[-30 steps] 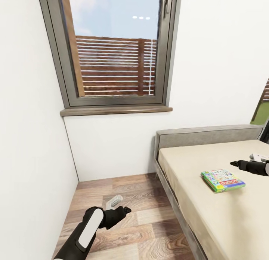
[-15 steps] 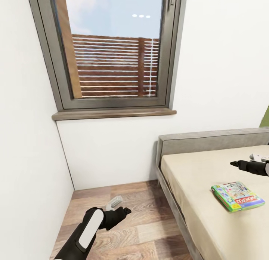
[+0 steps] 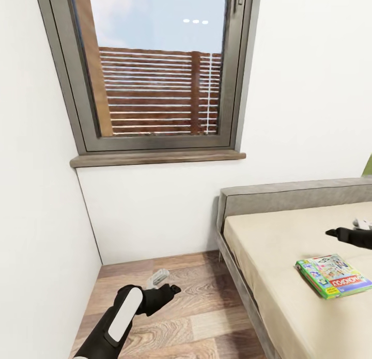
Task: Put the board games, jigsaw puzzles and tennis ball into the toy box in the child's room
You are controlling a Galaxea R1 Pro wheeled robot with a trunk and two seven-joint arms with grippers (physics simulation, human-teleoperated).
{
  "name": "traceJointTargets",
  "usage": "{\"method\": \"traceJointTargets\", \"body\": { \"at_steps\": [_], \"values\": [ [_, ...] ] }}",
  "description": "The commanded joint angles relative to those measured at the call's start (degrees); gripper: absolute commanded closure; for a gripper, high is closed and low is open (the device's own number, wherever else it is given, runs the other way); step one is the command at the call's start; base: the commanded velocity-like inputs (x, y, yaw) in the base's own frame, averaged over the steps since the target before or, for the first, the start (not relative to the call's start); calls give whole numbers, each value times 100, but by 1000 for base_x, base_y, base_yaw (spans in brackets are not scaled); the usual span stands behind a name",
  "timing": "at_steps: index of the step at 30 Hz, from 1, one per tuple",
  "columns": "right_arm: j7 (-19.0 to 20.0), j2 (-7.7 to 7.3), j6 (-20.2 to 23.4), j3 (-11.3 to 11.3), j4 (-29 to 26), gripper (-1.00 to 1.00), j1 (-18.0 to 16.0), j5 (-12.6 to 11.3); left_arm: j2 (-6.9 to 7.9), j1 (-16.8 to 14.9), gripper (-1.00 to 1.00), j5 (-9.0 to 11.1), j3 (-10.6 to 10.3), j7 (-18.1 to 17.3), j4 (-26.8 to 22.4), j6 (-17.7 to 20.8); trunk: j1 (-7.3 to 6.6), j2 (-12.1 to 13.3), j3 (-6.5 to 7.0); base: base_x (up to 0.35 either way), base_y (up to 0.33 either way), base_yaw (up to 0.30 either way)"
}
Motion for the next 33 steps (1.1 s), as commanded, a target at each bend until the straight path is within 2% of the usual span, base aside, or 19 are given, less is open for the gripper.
{"method": "traceJointTargets", "body": {
  "at_steps": [1,4,8,11,16,19,21,26,30,32,33],
  "values": [
    [10,-28,68,-31,20,-100,-3,3,1,-3,-100,58,-7,55,-7,10,-1,-3,-6,0,0,0],
    [-290,-141,166,-42,378,-100,-3,2,2,-4,-100,89,-4,66,-9,23,-1,-3,-6,0,0,0],
    [-767,-172,247,-66,619,-100,-6,-23,-7,-4,-100,124,-4,70,-13,56,-1,-3,-6,0,0,0],
    [-864,-182,259,-75,657,-100,-6,-33,-11,-4,-100,131,-8,75,-12,63,-1,-3,-6,0,0,-1],
    [-896,-174,253,-59,644,-100,-4,-35,-4,-4,-100,136,-6,61,-13,67,-1,-3,-6,0,0,-90],
    [-743,-168,242,-29,638,-100,-3,-34,-7,-4,-100,138,-17,42,-14,68,-1,-3,-6,0,0,-232],
    [-235,-172,226,-17,612,-100,-8,-4,-7,-4,-100,138,-13,31,-14,71,-1,-3,-6,0,0,-153],
    [180,-164,308,-37,421,-100,-54,13,2,3,-100,138,-9,10,-12,53,-1,-3,-6,0,0,-47],
    [63,-128,622,-47,399,-100,-83,2,66,27,-100,140,8,-2,-6,28,-1,-3,-10,0,0,-9],
    [-390,-110,883,-73,393,-100,-98,-33,100,35,-100,144,6,-3,-15,29,-1,-3,-14,0,0,-3],
    [-497,-109,924,-79,392,-100,-102,-44,105,36,-100,145,7,-1,-17,28,-1,-3,-15,0,0,-2]
  ]
}}
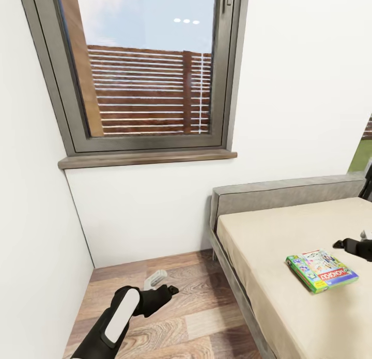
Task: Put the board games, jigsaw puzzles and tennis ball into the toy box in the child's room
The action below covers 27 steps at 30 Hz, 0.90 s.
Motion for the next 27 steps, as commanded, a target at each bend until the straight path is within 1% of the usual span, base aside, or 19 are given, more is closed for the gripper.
{"method": "traceJointTargets", "body": {
  "at_steps": [1,3,5,6,12,13,15,17,19,20,27],
  "values": [
    [-75,0,65,-19,-7,-100,-6,-17,3,-2,-100,61,-4,58,-9,8,-1,-3,-8,0,0,-1],
    [-241,2,133,-28,-8,-100,-12,-103,6,0,-100,64,0,60,-15,14,-1,-3,-12,0,0,-1],
    [-302,3,161,-31,-9,-100,-19,-191,-2,-1,-100,68,-2,75,-52,27,-1,-3,-16,0,0,0],
    [-330,0,178,-33,-9,-100,-30,-292,-8,0,-100,69,-5,89,-73,34,-1,-3,-18,0,0,0],
    [-338,-22,211,-36,-10,-100,-45,-546,-10,-1,-100,69,-9,110,-107,51,131,-243,-133,0,0,0],
    [-256,-26,219,-33,-10,-100,-45,-587,-12,-1,-100,70,-9,113,-111,55,153,-283,-151,0,0,0],
    [158,-29,240,-30,-10,-100,-45,-625,-14,1,-100,71,-10,116,-116,62,158,-286,-196,0,0,0],
    [352,-31,270,-30,-10,-100,-44,-635,-15,1,-100,72,-10,116,-117,64,163,-289,-240,0,0,0],
    [570,-44,405,-29,-12,-100,-44,-655,-13,0,-100,72,-10,112,-120,66,168,-291,-285,0,0,0],
    [603,-47,443,-29,-13,-100,-44,-658,-12,1,-100,72,-10,106,-122,66,171,-293,-307,0,0,0],
    [716,-62,612,-41,-18,-100,-43,-673,-7,2,-100,72,-13,80,-127,67,171,-293,-307,0,0,0]
  ]
}}
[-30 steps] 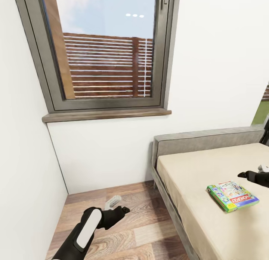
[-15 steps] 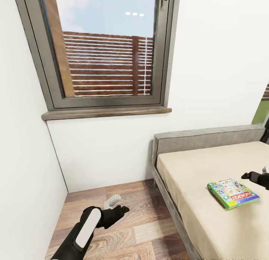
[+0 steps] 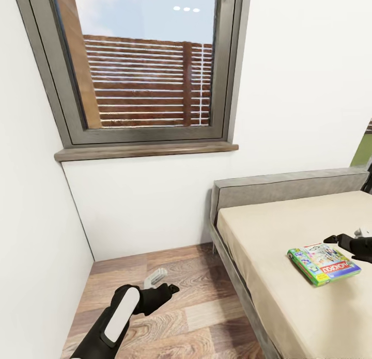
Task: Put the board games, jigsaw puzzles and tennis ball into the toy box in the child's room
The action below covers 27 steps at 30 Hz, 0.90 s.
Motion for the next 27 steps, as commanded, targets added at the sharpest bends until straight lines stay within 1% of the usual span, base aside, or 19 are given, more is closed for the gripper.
{"method": "traceJointTargets", "body": {
  "at_steps": [1,10,16,21,27],
  "values": [
    [-15,-5,51,6,-4,-100,-2,-59,1,-3,-100,60,-6,54,-7,9,-1,-3,-6,0,0,0],
    [-15,-29,155,-5,-12,-100,-3,-66,1,-3,-100,60,-10,49,-15,16,-1,-3,-6,0,0,0],
    [-40,-157,159,-6,-20,-100,4,-71,1,-2,-100,60,-10,49,-17,18,-1,-3,-6,0,0,0],
    [-47,-195,158,-6,-22,-100,5,-71,-1,-4,-100,60,-15,51,-17,18,-1,-3,-6,0,0,0],
    [-43,-205,161,-6,-21,-100,11,-69,-12,-3,-100,60,-18,64,-20,18,14,-11,-139,0,0,0]
  ]
}}
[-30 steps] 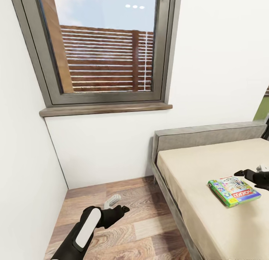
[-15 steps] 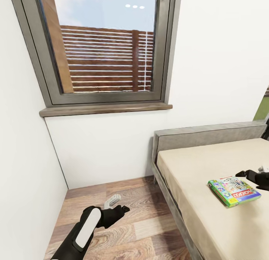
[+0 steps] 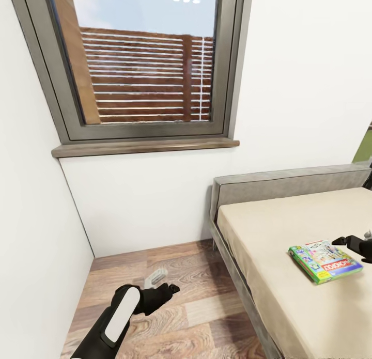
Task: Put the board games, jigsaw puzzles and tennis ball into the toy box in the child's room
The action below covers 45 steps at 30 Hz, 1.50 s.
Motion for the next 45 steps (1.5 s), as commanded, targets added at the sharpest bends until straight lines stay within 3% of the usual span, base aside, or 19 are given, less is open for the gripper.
{"method": "traceJointTargets", "body": {
  "at_steps": [1,13,20,31,36,39,45],
  "values": [
    [-13,-2,34,9,-3,-100,0,-57,1,-3,-100,61,-5,56,-10,9,1,-4,-29,0,0,0],
    [74,-12,53,20,19,-100,53,-50,4,-3,-100,61,-1,59,-22,9,1,-4,-29,0,0,0],
    [838,-23,65,44,20,-100,82,17,12,-2,-100,61,3,59,-21,10,1,-4,-29,0,0,0],
    [1018,-3,256,94,21,-100,88,9,5,-2,-100,61,2,59,-20,14,1,-4,-29,0,0,105],
    [1486,-6,387,107,21,-100,90,34,4,-4,-100,61,3,59,-22,17,1,-4,-29,0,0,35],
    [1771,-3,410,112,21,-100,90,171,4,-3,-100,61,3,59,-22,17,1,-4,-29,0,0,9],
    [1898,16,433,117,21,-100,94,348,8,-2,-100,61,0,59,-22,18,1,-4,-29,0,0,2]
  ]
}}
